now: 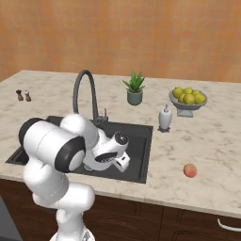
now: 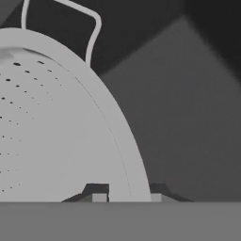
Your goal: Put the colander in the sink, put the peach in the colander, and turn on the sink faucet and pour water over the colander.
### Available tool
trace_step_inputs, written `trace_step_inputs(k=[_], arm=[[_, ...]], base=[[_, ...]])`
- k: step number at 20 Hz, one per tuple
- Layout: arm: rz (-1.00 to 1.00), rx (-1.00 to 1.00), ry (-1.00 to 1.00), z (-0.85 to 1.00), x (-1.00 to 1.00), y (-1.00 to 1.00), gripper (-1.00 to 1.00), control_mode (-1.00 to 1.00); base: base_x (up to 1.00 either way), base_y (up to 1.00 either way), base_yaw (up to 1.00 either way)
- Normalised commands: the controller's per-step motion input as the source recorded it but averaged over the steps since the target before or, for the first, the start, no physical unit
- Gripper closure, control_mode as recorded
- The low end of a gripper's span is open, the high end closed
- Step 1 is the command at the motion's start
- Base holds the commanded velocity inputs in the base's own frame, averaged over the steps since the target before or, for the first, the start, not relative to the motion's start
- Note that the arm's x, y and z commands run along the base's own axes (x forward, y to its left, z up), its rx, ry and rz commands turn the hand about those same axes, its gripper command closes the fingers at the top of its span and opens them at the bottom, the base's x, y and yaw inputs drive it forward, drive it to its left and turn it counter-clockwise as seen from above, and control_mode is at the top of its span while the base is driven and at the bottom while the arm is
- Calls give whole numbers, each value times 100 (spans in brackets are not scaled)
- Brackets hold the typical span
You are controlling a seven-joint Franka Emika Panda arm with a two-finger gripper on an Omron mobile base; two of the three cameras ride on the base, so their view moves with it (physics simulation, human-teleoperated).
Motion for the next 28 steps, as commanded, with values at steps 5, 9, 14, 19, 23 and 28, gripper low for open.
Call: trace_step_inputs(k=[5, 9, 14, 19, 23, 28], arm=[[0, 1, 0, -33, 19, 20, 100, -100], [0, 6, 0, -30, 38, 14, 100, -100], [0, 10, 11, -35, 38, 12, 100, -100], [0, 11, 12, -22, 40, 25, 100, -100], [0, 4, 8, -24, 50, 32, 100, -100], [-8, -4, 3, -45, 38, 23, 100, -100]], base=[[0, 0, 0], [0, 0, 0], [0, 0, 0], [0, 0, 0], [0, 0, 0], [0, 0, 0]])
